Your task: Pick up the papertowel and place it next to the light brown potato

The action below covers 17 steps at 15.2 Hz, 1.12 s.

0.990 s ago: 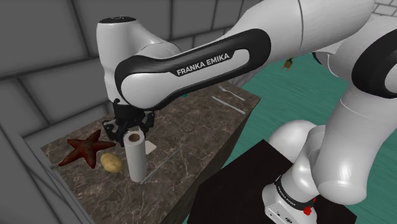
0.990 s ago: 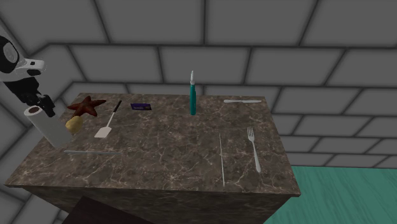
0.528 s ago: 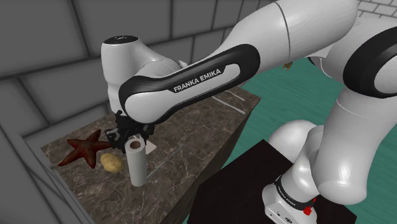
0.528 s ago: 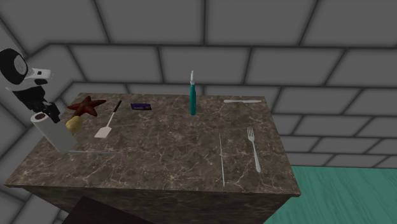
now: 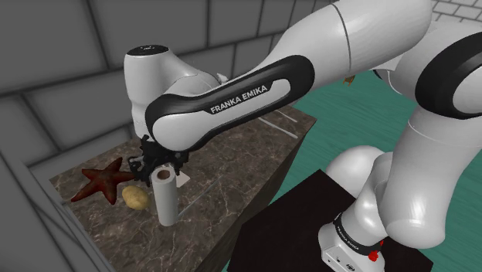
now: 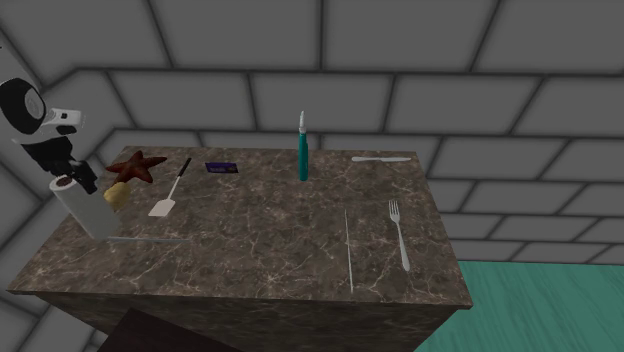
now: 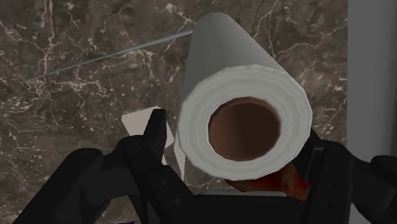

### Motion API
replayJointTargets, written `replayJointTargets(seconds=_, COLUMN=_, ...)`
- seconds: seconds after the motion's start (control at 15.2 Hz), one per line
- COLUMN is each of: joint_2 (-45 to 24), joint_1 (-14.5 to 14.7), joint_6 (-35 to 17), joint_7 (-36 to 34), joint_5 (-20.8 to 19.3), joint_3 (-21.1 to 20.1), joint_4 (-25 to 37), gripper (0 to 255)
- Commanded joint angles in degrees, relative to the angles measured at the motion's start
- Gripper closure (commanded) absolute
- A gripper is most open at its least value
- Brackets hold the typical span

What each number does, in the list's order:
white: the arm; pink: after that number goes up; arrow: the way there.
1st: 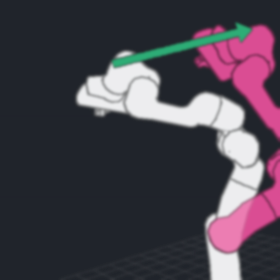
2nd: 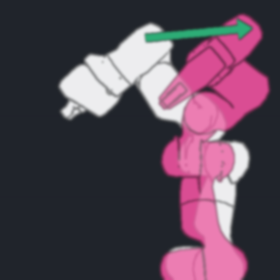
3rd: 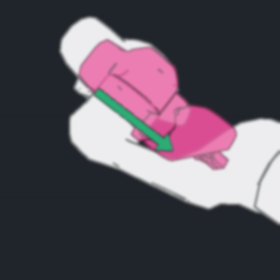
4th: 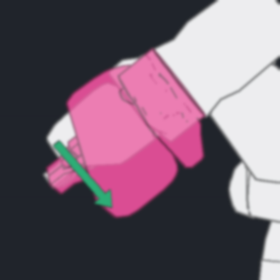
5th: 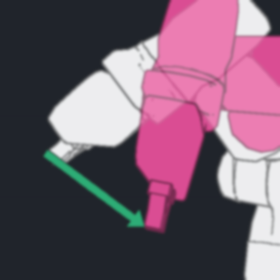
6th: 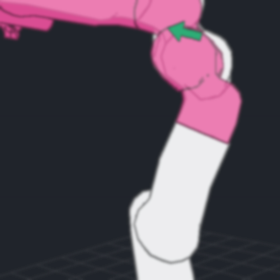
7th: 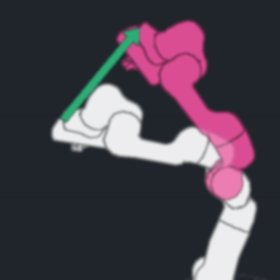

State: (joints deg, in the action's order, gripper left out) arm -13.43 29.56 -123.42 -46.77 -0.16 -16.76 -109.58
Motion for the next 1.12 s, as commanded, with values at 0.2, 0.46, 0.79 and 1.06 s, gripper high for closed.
replayJointTargets(seconds=0.2, joint_2=0.0, joint_1=0.0, joint_6=0.09, joint_7=0.04, joint_5=0.05, joint_3=-0.02, joint_4=-0.22, gripper=0)
replayJointTargets(seconds=0.46, joint_2=2.1, joint_1=-0.3, joint_6=5.23, joint_7=0.4, joint_5=0.7, joint_3=-0.13, joint_4=2.9, gripper=0)
replayJointTargets(seconds=0.79, joint_2=2.61, joint_1=-0.37, joint_6=6.62, joint_7=0.5, joint_5=0.86, joint_3=-0.13, joint_4=3.79, gripper=0)
replayJointTargets(seconds=1.06, joint_2=2.61, joint_1=-0.37, joint_6=6.62, joint_7=0.5, joint_5=0.86, joint_3=-0.13, joint_4=3.79, gripper=0)
